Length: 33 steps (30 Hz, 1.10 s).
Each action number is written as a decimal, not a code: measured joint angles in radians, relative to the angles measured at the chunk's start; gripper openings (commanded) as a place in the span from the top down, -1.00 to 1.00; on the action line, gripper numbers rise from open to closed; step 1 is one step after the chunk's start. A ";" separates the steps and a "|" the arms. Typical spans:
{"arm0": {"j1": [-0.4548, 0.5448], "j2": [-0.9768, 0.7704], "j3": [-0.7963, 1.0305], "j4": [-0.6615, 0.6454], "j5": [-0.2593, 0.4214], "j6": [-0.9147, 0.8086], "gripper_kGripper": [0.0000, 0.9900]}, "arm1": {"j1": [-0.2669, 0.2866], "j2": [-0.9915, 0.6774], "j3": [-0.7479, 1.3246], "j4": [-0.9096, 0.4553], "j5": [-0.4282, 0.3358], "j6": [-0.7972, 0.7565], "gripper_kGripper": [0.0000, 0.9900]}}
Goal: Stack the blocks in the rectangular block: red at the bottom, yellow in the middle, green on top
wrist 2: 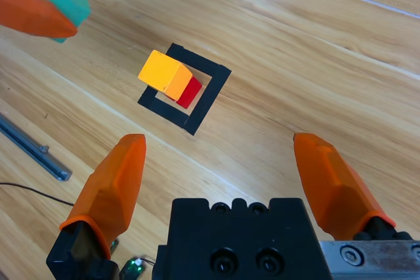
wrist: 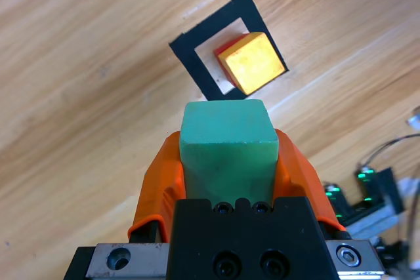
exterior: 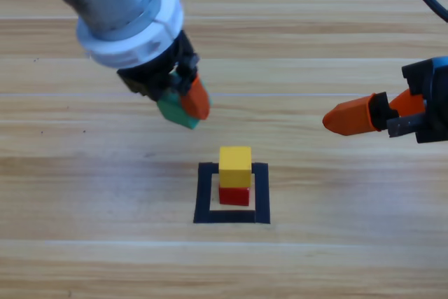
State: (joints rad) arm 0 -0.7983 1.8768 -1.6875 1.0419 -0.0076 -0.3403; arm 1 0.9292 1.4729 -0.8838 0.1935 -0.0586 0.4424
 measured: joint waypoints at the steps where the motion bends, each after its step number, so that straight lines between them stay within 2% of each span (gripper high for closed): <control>1: -0.006 0.017 -0.032 0.026 0.004 -0.032 0.98 | 0.000 -0.001 0.000 0.002 0.000 0.000 -1.00; 6: -0.046 0.188 -0.281 0.227 0.063 -0.230 0.98 | 0.000 -0.021 -0.002 0.025 0.002 0.000 -1.00; 8: -0.058 0.239 -0.319 0.255 0.070 -0.312 0.98 | 0.000 -0.022 -0.004 0.029 0.003 0.000 -1.00; 12: -0.071 0.285 -0.322 0.274 0.070 -0.398 0.98 | 0.000 -0.023 -0.004 0.043 0.003 0.000 -1.00; 21: -0.076 0.287 -0.368 0.275 0.070 -0.455 0.97 | 0.000 -0.106 -0.021 0.095 0.003 0.000 -1.00; 33: -0.076 0.291 -0.383 0.276 0.080 -0.537 0.97 | 0.000 -0.109 -0.028 0.101 0.003 0.000 -1.00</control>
State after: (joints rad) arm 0 -0.8747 2.1675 -2.0704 1.3179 0.0721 -0.8774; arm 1 0.9292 1.3634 -0.9118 0.2949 -0.0560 0.4420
